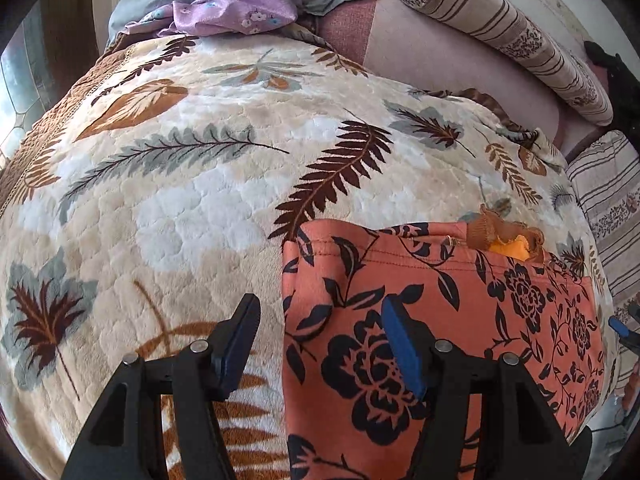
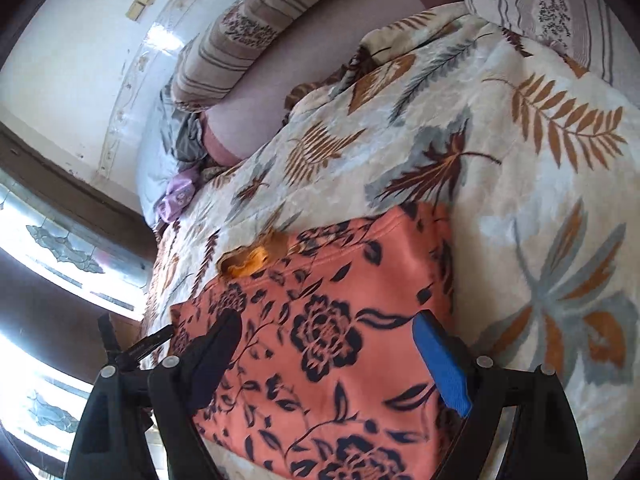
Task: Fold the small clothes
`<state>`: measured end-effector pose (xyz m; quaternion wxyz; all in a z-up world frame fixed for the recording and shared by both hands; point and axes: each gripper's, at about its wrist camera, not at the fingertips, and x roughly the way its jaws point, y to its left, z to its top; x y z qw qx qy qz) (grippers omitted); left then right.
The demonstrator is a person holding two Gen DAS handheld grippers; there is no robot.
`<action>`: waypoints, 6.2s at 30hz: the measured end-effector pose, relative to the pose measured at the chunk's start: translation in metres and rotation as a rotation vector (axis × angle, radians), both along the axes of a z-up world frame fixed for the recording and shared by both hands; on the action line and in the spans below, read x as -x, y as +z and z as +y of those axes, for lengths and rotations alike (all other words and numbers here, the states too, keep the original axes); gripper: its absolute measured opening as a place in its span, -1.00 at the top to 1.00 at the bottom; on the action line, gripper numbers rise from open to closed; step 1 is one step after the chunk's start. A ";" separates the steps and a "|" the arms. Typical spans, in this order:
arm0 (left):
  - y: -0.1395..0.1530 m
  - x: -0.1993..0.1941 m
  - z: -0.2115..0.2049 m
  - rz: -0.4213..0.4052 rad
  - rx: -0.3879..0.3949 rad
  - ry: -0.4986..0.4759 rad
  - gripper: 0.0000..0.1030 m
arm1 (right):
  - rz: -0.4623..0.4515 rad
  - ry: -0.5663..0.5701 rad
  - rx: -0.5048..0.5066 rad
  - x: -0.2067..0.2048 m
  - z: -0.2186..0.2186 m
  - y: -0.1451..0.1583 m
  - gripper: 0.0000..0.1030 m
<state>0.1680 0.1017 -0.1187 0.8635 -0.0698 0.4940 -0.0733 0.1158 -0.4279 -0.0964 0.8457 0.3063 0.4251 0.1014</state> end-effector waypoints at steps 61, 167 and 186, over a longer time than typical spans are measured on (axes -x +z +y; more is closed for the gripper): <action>0.003 0.158 -0.032 -0.152 -0.175 -0.009 -0.30 | -0.040 0.016 -0.123 0.110 0.057 -0.017 -0.70; -0.028 0.093 -0.175 -0.108 -0.304 -0.123 -0.63 | 0.159 -0.332 -0.127 0.111 0.030 -0.064 0.35; -0.033 0.097 -0.178 -0.093 -0.297 -0.173 -0.65 | 0.165 -0.282 -0.091 0.094 0.047 -0.063 0.66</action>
